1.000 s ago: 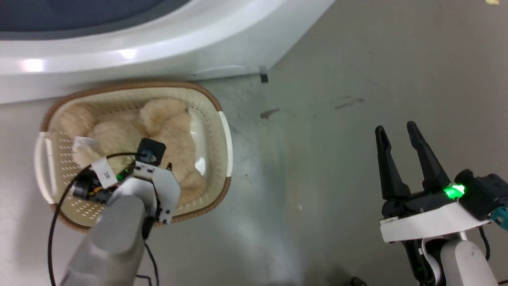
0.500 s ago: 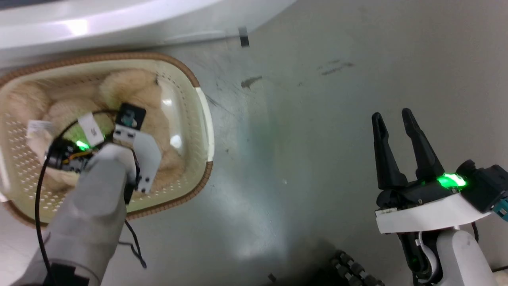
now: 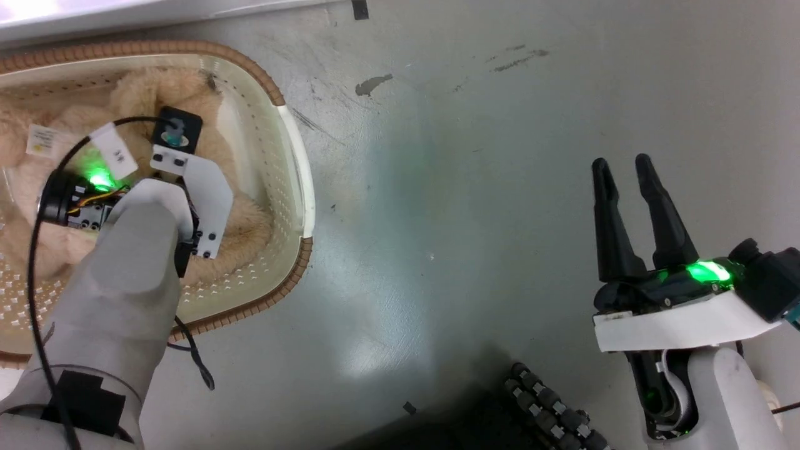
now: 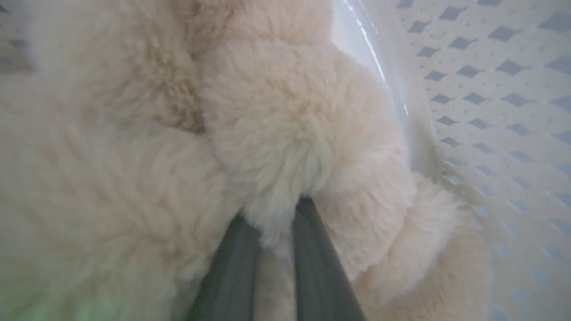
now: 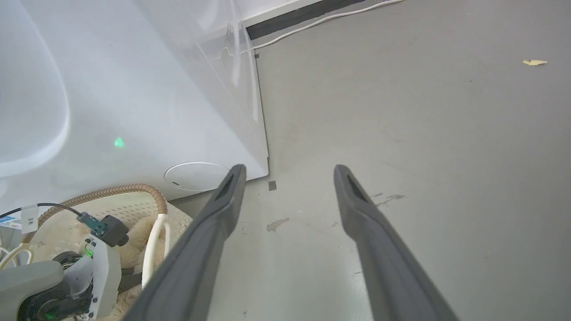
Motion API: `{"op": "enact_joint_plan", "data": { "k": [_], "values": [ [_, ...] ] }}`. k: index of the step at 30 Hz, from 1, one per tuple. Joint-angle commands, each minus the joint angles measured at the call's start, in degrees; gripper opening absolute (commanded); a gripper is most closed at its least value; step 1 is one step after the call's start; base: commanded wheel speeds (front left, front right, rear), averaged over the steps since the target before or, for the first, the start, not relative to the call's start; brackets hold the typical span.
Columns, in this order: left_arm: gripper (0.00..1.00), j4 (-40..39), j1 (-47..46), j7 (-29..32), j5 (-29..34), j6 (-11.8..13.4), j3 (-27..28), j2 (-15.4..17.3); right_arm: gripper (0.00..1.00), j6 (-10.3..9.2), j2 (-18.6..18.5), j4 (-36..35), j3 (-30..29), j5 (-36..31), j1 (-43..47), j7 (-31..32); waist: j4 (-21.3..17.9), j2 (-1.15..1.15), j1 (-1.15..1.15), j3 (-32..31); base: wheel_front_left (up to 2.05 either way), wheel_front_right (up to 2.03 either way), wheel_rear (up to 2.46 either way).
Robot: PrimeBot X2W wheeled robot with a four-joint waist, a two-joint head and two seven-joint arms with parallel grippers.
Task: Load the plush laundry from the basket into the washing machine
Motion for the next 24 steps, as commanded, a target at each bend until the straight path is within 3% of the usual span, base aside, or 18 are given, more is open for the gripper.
{"op": "enact_joint_plan", "data": {
  "k": [1, 8, 18, 22, 24],
  "values": [
    [0.0, 3.23, 1.49, -1.74, -1.36, 0.69, -0.26, 0.84, 1.0, 0.04, 0.01, 0.26, -0.22, 1.12, -1.15, -0.81, 0.19, 0.0, 0.0, -0.31, 0.0, 0.0, 0.0],
    [0.0, 3.39, 5.44, -11.96, -3.81, 0.96, 0.15, -0.65, 1.0, 0.05, 0.01, 0.98, -1.79, 0.05, 0.65, -1.13, 3.0, 0.0, 0.0, -6.48, 0.0, 0.0, 0.0],
    [0.0, 0.77, 15.86, -27.28, -8.07, -0.5, 1.88, -7.31, 1.0, 0.05, 0.01, 1.57, -5.59, -5.51, 8.6, -1.13, 10.1, 0.0, 0.0, -24.93, 0.0, 0.0, 0.0],
    [0.0, -3.99, 21.26, -28.78, -8.89, -0.56, 2.48, -8.44, 1.0, 0.05, 0.01, 1.16, -6.58, -7.22, 12.27, -1.13, 12.35, 0.0, 0.0, -31.58, 0.0, 0.0, 0.0],
    [0.0, -10.54, 24.63, -28.84, -8.83, -0.25, 3.25, -8.35, 1.0, 0.05, 0.01, 0.97, -7.08, -7.9, 14.13, -1.13, 13.36, 0.0, 0.0, -34.52, 0.0, 0.0, 0.0]
  ]
}}
